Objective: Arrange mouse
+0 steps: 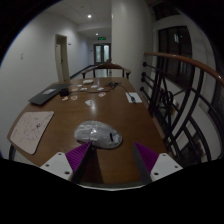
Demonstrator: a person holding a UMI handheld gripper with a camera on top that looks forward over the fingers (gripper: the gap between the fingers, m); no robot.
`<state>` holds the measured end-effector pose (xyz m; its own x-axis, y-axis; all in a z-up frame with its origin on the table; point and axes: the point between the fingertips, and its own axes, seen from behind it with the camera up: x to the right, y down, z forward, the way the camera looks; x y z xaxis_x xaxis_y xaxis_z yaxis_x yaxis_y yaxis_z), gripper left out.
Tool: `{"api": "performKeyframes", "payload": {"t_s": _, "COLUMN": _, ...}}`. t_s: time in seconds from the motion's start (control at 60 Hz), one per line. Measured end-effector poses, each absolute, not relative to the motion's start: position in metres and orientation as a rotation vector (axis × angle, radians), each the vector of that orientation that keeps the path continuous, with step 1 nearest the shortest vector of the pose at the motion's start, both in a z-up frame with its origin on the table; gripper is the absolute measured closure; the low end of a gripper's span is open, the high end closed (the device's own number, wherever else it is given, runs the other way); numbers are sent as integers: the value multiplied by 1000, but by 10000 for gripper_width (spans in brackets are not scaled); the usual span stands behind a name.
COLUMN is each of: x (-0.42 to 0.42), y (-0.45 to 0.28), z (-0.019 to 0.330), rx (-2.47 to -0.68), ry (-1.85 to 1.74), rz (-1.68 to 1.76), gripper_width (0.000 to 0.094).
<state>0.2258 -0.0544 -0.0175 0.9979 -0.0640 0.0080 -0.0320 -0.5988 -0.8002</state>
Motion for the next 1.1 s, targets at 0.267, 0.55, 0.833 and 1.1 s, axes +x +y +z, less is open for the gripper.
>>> {"api": "performKeyframes", "payload": {"t_s": 0.267, "x": 228, "y": 5, "z": -18, "rx": -2241, "ry": 23, "rz": -29, "gripper_width": 97}}
{"api": "performKeyframes", "payload": {"t_s": 0.55, "x": 243, "y": 78, "z": -18, "rx": -2243, "ry": 43, "rz": -36, "gripper_width": 110}}
{"api": "performKeyframes", "payload": {"t_s": 0.833, "x": 238, "y": 74, "z": -3, "rx": -2229, "ry": 170, "rz": -5, "gripper_width": 593}}
{"api": "performKeyframes", "payload": {"t_s": 1.1, "x": 54, "y": 19, "z": 153, "rx": -2003, "ry": 90, "rz": 100, "gripper_width": 578}}
